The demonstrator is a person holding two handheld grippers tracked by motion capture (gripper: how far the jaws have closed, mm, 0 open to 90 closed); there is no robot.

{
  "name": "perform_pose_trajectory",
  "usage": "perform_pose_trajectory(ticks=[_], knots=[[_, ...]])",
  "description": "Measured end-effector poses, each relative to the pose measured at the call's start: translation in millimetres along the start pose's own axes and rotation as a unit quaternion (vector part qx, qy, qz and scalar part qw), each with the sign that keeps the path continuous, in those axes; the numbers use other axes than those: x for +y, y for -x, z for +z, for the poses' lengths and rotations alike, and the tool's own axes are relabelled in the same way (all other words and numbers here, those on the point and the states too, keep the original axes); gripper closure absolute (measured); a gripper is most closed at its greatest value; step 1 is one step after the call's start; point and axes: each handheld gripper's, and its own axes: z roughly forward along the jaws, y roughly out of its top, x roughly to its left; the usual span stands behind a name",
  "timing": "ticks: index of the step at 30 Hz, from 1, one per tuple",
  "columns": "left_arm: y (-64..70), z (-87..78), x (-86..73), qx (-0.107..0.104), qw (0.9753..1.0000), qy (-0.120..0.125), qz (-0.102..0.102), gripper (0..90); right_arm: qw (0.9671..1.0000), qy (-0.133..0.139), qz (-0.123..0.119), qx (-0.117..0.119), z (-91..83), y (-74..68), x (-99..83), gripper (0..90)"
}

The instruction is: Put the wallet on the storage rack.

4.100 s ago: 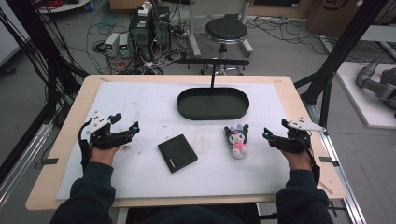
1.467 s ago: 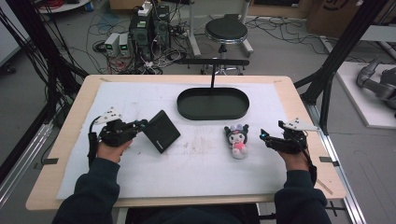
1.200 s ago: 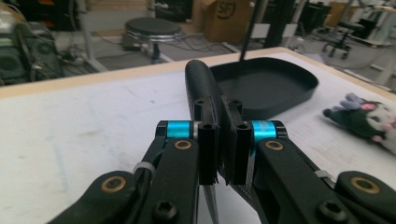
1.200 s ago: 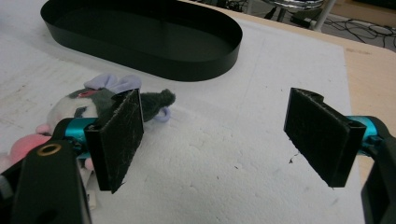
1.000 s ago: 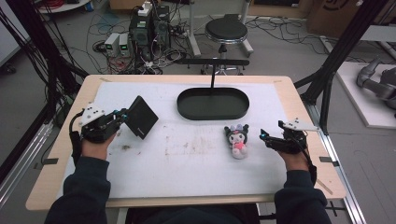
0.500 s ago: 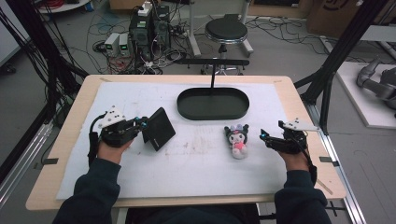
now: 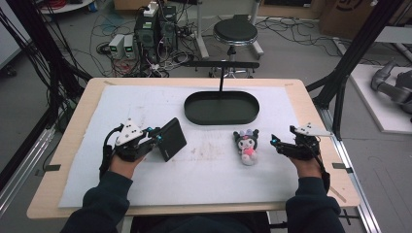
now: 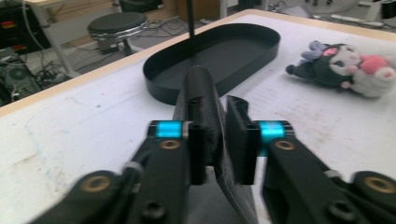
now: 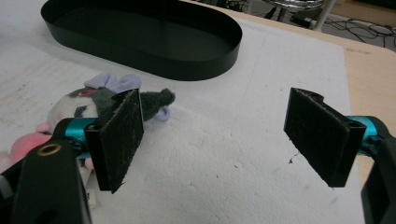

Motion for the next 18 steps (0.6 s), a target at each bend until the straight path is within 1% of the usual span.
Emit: perform_pose_trajectory(ticks=[1, 3, 4, 6, 8, 12, 15, 16, 17, 18], knots=[[-0.9, -0.1, -0.9, 0.004, 1.0, 0.005, -0.001, 60.5, 1.0, 0.0, 0.0, 0.0, 0.0, 0.0, 0.0, 20.4], [-1.4, -0.1, -0.9, 0.008, 0.9999, 0.007, -0.001, 57.9, 1.0, -0.001, 0.0, 0.001, 0.3, 0.1, -0.1, 20.4], [-2.0, -0.2, -1.1, 0.009, 0.9999, 0.009, -0.003, 57.9, 1.0, -0.001, 0.0, 0.0, 0.4, 0.1, -0.1, 20.4], [-3.0, 0.2, -2.0, 0.007, 0.9999, 0.013, -0.008, 55.0, 1.0, -0.002, 0.0, 0.001, 0.7, 0.0, -0.2, 20.4], [-4.4, -0.4, -2.8, -0.001, 0.9998, 0.017, -0.013, 55.8, 1.0, -0.003, 0.0, 0.001, 0.7, -0.1, -0.2, 20.4], [-4.5, -0.9, -2.8, -0.008, 0.9997, 0.021, -0.014, 56.6, 1.0, -0.002, 0.001, 0.0, 0.7, 0.0, -0.3, 20.4], [-4.1, -1.4, -2.6, -0.004, 0.9996, 0.025, -0.01, 55.9, 1.0, -0.001, 0.001, 0.0, 0.6, 0.4, -0.3, 20.4], [-4.1, -1.5, -2.5, -0.001, 0.9996, 0.026, -0.01, 54.7, 1.0, -0.001, 0.001, 0.0, 0.5, 0.4, -0.3, 20.4], [-4.2, -1.3, -2.6, 0.001, 0.9995, 0.028, -0.012, 50.2, 1.0, -0.002, 0.001, 0.0, 0.6, 0.4, -0.4, 20.4], [-4.7, -1.6, -2.6, 0.005, 0.9995, 0.028, -0.011, 50.2, 1.0, -0.002, 0.001, 0.0, 0.6, 0.4, -0.4, 20.4]])
